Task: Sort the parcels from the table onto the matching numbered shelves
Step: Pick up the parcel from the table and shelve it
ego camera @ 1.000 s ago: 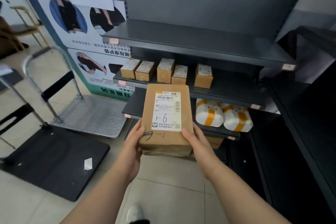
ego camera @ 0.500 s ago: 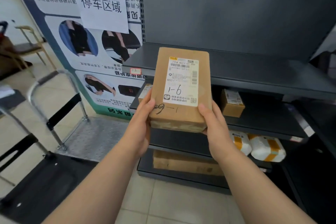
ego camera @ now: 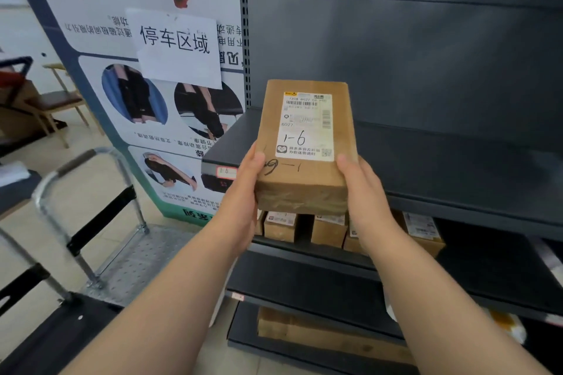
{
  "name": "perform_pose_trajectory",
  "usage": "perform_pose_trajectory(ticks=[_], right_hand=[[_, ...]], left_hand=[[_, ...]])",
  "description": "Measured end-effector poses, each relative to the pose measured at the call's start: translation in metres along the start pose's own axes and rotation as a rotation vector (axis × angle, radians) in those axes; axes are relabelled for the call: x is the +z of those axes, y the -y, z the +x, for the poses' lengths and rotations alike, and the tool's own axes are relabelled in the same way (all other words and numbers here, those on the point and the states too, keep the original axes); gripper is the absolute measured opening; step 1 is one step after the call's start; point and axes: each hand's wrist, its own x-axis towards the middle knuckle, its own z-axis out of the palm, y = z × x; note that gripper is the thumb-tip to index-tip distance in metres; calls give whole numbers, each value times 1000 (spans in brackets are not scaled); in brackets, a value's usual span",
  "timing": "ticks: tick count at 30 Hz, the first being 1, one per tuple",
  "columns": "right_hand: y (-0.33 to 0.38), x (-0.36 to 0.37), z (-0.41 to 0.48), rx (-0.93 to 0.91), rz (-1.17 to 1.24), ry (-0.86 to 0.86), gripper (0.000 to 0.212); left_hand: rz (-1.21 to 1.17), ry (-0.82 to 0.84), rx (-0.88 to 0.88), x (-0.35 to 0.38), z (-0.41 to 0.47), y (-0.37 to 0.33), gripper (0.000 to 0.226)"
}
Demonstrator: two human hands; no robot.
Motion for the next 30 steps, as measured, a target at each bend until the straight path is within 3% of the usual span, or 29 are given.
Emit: perform_pose_trajectory(ticks=[4,8,17,21,23,25,28,30], right_hand=[[10,4,47,9,-10,33,16],[12,13,81,42,-48,65,34],[-9,36,109,154,-120,128,46],[-10,41,111,106,-195,120,53],[-8,39,110,-28,-334,41,62],[-4,33,105,-247,-577,8,66],[-3,28,101,-525,-980,94,67],[-9,28,100,-545,-1124,164,68]], left_hand=[[108,-7,43,3,42,-13,33],[148,-64,14,-2,71,-18,45],[218,-53,-141,-29,106,-10,27],[374,16,-127,-49,117,-12,48],[482,-2,-40,-53,121,-18,62],[780,11,168,-53,118,-26,70],[1360,118,593,-56,118,-32,68],[1513,201,743,-56,119,-30,64]])
